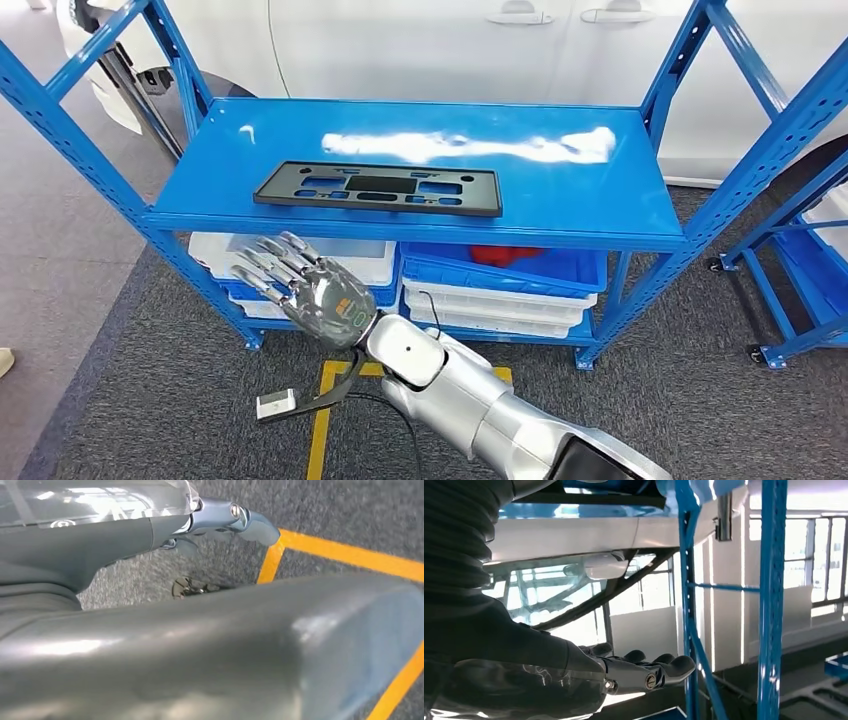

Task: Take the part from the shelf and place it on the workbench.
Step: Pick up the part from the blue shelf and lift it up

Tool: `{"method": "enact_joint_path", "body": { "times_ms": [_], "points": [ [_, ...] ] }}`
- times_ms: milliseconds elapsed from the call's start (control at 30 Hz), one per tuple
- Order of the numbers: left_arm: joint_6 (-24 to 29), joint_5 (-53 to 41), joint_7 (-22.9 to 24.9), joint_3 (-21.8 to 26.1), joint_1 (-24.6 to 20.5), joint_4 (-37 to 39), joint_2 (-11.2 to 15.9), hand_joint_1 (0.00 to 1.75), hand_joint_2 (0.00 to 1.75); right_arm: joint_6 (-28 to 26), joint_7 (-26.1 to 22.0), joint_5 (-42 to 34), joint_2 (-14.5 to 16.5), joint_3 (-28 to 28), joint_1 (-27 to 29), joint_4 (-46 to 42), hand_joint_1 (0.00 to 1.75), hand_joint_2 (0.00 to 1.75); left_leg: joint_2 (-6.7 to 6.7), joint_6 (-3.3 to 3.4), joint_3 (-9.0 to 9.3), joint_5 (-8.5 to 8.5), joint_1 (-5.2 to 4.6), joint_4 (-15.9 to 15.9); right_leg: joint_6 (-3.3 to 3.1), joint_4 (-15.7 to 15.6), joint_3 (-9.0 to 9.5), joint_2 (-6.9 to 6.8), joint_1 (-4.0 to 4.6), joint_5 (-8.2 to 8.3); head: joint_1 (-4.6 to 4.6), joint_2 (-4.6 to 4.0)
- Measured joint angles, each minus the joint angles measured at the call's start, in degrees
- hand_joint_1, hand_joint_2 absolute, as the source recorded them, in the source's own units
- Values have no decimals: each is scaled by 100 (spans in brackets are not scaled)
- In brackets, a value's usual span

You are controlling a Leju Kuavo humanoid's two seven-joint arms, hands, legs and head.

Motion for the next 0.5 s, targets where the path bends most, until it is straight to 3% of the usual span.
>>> {"method": "enact_joint_path", "body": {
  "times_ms": [67, 133, 267, 333, 400, 433, 467, 500],
  "points": [
    [3, 43, 2, -46, -5, 8, 19, 0, 0, -29, 180, 138, 65, 65, -111, 315, 0, 175, 0, -14, 363, 344, 19, -781, 53, 29, 13, 12, -5, -35, 0, -1],
    [4, 85, 10, -86, -11, 12, 27, 0, 0, -58, 381, 263, 120, 89, -210, 607, 0, 175, -10, 51, 550, 431, 2, -1179, 115, 45, 5, 20, 11, -52, 1, -1],
    [3, 143, 20, -139, 10, 15, 28, 0, 0, -38, 782, 440, 146, 104, -407, 1120, 0, 175, -10, 238, 552, 431, -9, -1213, 229, 139, -46, 19, 7, -130, 2, -1],
    [-5, 208, 30, -206, -15, 25, 30, 0, 0, 100, 1454, 654, 142, 113, -638, 1594, 0, 175, -3, 319, 558, 440, -17, -1228, 258, 687, -297, 14, -7, -423, 2, -1],
    [-21, 264, 43, -260, -22, 39, 34, 0, 0, 274, 2223, 831, 97, 113, -775, 1967, 0, 175, -9, 370, 559, 431, -45, -1222, 260, 1494, -705, 13, -6, -738, 2, -1],
    [-27, 277, 48, -277, -11, 45, 36, 0, 0, 339, 2437, 873, 66, 113, -811, 2106, 0, 175, -14, 381, 562, 424, -61, -1217, 253, 1727, -844, 13, -4, -774, 2, -1],
    [-32, 283, 50, -294, 0, 51, 38, 0, 0, 395, 2548, 893, 42, 113, -839, 2226, 0, 175, -17, 385, 568, 416, -76, -1210, 236, 1740, -883, 13, 1, -697, 2, 0],
    [-36, 286, 52, -316, 3, 55, 40, 0, 0, 442, 2603, 905, 31, 112, -865, 2313, 0, 175, -16, 385, 578, 406, -92, -1203, 209, 1512, -802, 13, 11, -517, 2, 0]
  ]
}}
